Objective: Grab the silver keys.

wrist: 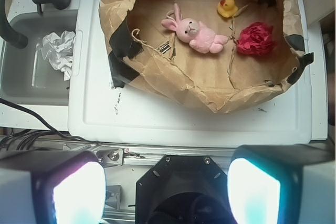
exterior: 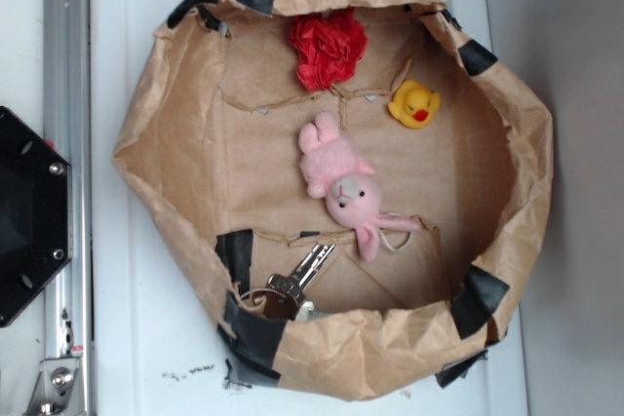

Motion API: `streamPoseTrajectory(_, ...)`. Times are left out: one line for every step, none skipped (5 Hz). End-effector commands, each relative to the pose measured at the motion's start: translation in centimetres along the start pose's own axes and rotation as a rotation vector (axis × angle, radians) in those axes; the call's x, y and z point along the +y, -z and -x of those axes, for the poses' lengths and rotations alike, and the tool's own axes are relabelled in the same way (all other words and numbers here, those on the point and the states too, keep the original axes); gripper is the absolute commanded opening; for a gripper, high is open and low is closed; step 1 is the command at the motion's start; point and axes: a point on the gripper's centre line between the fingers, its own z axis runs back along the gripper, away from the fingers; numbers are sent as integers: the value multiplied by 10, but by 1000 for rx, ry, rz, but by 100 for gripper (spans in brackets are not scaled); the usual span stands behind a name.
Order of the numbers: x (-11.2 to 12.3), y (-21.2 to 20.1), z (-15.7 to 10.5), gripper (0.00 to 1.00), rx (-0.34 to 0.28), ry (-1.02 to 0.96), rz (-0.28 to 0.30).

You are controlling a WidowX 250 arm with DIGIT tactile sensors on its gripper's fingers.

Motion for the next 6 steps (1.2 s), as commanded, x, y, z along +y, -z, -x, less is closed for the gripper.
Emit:
streamPoseTrajectory(0,0,0,100,0,0,0)
streamPoseTrajectory(-9,7,-49,100,-34,-87,-7)
streamPoseTrajectory(-9,12,-94,100,-35,-165,-5)
streamPoseTrajectory(5,23,-107,100,-79,-311,10)
streamPoseTrajectory(24,45,-100,100,-89,-413,80)
streamPoseTrajectory(50,81,-79,100,-64,-438,105)
